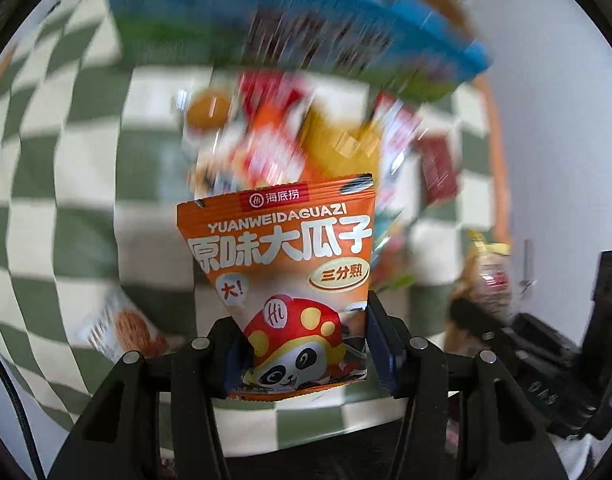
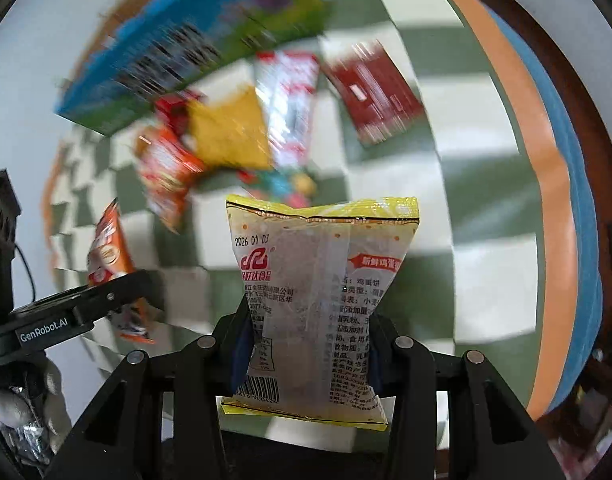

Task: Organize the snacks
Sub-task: 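Lower both bags into the box and open both tools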

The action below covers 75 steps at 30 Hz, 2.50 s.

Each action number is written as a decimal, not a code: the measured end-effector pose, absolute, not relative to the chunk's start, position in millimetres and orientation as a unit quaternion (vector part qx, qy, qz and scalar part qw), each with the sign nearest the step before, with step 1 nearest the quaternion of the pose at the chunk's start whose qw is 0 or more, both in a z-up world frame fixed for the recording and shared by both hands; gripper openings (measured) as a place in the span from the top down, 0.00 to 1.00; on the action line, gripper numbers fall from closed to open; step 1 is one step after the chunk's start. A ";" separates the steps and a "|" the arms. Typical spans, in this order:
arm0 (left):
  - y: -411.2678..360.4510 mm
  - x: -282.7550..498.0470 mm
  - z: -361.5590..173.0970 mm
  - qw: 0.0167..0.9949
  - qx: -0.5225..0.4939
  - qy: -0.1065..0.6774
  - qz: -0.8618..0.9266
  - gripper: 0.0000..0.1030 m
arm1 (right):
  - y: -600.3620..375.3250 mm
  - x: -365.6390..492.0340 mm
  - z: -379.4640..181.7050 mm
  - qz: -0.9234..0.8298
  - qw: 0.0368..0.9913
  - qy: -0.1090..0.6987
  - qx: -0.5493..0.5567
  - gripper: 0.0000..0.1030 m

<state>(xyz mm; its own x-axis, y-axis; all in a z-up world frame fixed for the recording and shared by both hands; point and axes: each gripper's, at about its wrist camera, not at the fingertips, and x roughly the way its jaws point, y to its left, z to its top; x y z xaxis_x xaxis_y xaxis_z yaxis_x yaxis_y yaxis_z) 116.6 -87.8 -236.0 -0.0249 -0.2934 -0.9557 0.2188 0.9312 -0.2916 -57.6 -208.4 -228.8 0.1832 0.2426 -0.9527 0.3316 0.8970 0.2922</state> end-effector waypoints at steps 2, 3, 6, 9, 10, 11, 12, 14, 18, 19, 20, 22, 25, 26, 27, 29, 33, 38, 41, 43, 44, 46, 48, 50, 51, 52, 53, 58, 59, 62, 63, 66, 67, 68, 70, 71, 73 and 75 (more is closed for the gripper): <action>-83.0 141.3 -206.2 0.712 -0.035 0.673 -0.197 0.52 | -199.9 -42.1 -198.7 -0.012 0.751 0.620 0.229 0.54; -75.4 157.2 -193.6 0.716 -0.040 0.666 -0.204 0.52 | -202.4 -32.0 -183.8 -0.002 0.759 0.610 0.229 0.54; -65.8 198.1 -152.2 0.730 -0.051 0.646 -0.217 0.52 | -189.5 12.1 -146.8 0.027 0.783 0.577 0.231 0.54; -63.6 238.9 -131.5 0.744 -0.040 0.633 -0.210 0.52 | -176.8 74.9 -118.3 0.052 0.804 0.549 0.223 0.54; -61.8 255.8 -126.1 0.748 -0.034 0.631 -0.204 0.52 | -171.4 91.8 -116.3 0.056 0.809 0.543 0.219 0.54; -60.0 268.9 -125.3 0.750 -0.031 0.630 -0.197 0.51 | -165.9 113.3 -114.8 0.060 0.814 0.537 0.213 0.54; -56.9 282.9 -124.5 0.751 -0.027 0.632 -0.190 0.51 | -164.0 130.2 -109.5 0.063 0.819 0.532 0.204 0.54; -55.3 315.7 -138.5 0.743 -0.024 0.645 -0.175 0.51 | -154.6 171.4 -109.8 0.066 0.824 0.529 0.191 0.54; -51.6 366.2 -177.6 0.721 -0.020 0.676 -0.148 0.51 | -141.8 237.1 -119.3 0.077 0.820 0.539 0.179 0.54; -50.9 379.5 -193.4 0.712 -0.020 0.688 -0.140 0.51 | -138.6 251.7 -126.2 0.077 0.818 0.544 0.171 0.54; -48.5 386.5 -200.4 0.707 -0.023 0.694 -0.135 0.51 | -136.5 264.5 -132.8 0.076 0.815 0.549 0.166 0.54; -44.8 401.2 -217.6 0.696 -0.025 0.707 -0.123 0.51 | -133.4 285.6 -150.4 0.079 0.806 0.563 0.166 0.54; -40.2 408.7 -233.0 0.685 -0.022 0.720 -0.111 0.51 | -128.4 306.7 -178.3 0.082 0.790 0.583 0.169 0.54; -39.9 409.6 -236.5 0.682 -0.023 0.723 -0.111 0.51 | -126.5 310.4 -186.4 0.082 0.787 0.589 0.167 0.54; -39.0 410.6 -239.7 0.679 -0.024 0.725 -0.110 0.51 | -124.1 314.8 -195.4 0.087 0.780 0.596 0.169 0.54; -37.2 410.6 -247.2 0.675 -0.022 0.730 -0.102 0.51 | -121.4 316.0 -211.2 0.091 0.770 0.606 0.175 0.54; -37.8 405.7 -258.1 0.662 -0.015 0.742 -0.100 0.36 | -112.4 319.1 -247.2 0.094 0.735 0.649 0.171 0.26; -46.2 398.5 -255.9 0.673 -0.008 0.732 -0.105 0.26 | -114.4 316.1 -259.6 0.090 0.723 0.666 0.162 0.07; -49.9 394.6 -251.3 0.685 0.000 0.722 -0.095 0.26 | -117.7 311.7 -255.6 0.078 0.728 0.666 0.143 0.07; -52.1 390.0 -244.7 0.696 0.013 0.712 -0.089 0.26 | -122.6 308.2 -251.8 0.067 0.730 0.665 0.140 0.07; -53.0 387.5 -241.0 0.703 0.020 0.706 -0.085 0.26 | -126.3 305.8 -248.9 0.060 0.733 0.663 0.139 0.07; -54.5 383.7 -234.4 0.716 0.026 0.693 -0.081 0.26 | -134.2 300.5 -244.8 0.046 0.739 0.659 0.136 0.07; -52.7 377.4 -224.6 0.728 0.028 0.681 -0.078 0.26 | -141.8 294.8 -240.4 0.030 0.742 0.656 0.133 0.07; -51.6 369.6 -210.8 0.745 0.026 0.662 -0.075 0.26 | -149.6 288.6 -233.5 0.015 0.748 0.651 0.128 0.07; -51.8 365.9 -203.2 0.755 0.026 0.651 -0.073 0.26 | -152.1 285.2 -230.9 0.007 0.751 0.649 0.123 0.07; -50.1 360.3 -196.4 0.765 0.026 0.639 -0.072 0.26 | -155.4 279.8 -226.8 -0.002 0.757 0.643 0.119 0.07; -48.4 355.3 -190.2 0.773 0.026 0.630 -0.072 0.26 | -159.5 278.8 -220.6 -0.006 0.759 0.640 0.119 0.07; -48.2 328.8 -158.2 0.809 0.025 0.583 -0.070 0.26 | -171.0 256.6 -192.0 -0.035 0.786 0.609 0.105 0.07; -47.6 322.7 -151.9 0.815 0.024 0.575 -0.071 0.26 | -173.3 251.3 -183.9 -0.039 0.791 0.601 0.103 0.07; -47.2 307.0 -138.8 0.830 0.023 0.552 -0.075 0.26 | -175.7 235.1 -163.5 -0.047 0.806 0.581 0.103 0.07; -47.9 299.1 -132.3 0.836 0.025 0.542 -0.077 0.26 | -175.5 229.8 -156.9 -0.049 0.811 0.574 0.103 0.07; -49.1 282.5 -118.6 0.849 0.032 0.521 -0.078 0.26 | -172.6 211.7 -135.0 -0.061 0.829 0.548 0.092 0.07; -49.0 276.0 -113.3 0.854 0.032 0.514 -0.080 0.26 | -171.0 205.6 -127.9 -0.065 0.835 0.540 0.088 0.06; -49.2 269.1 -107.9 0.858 0.033 0.506 -0.081 0.26 | -169.4 199.7 -121.1 -0.066 0.840 0.532 0.087 0.06; -49.1 256.5 -98.6 0.864 0.036 0.495 -0.084 0.26 | -166.4 184.8 -105.1 -0.070 0.852 0.513 0.082 0.06; -49.1 251.5 -95.5 0.867 0.037 0.490 -0.084 0.26 | -165.5 180.0 -100.0 -0.072 0.855 0.507 0.080 0.06; -48.2 238.7 -87.2 0.872 0.036 0.481 -0.089 0.26 | -162.6 165.9 -87.6 -0.078 0.865 0.490 0.075 0.06; -47.0 228.3 -82.4 0.875 0.033 0.473 -0.091 0.26 | -159.5 152.3 -76.1 -0.082 0.872 0.477 0.069 0.06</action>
<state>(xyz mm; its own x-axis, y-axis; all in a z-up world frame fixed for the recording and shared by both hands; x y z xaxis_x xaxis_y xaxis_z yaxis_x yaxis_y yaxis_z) 228.3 -47.0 -82.4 0.5351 -0.1288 -0.8349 0.1915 0.9811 -0.0286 152.3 -159.5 -76.1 0.5321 -0.0774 -0.8432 0.2099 0.9768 0.0428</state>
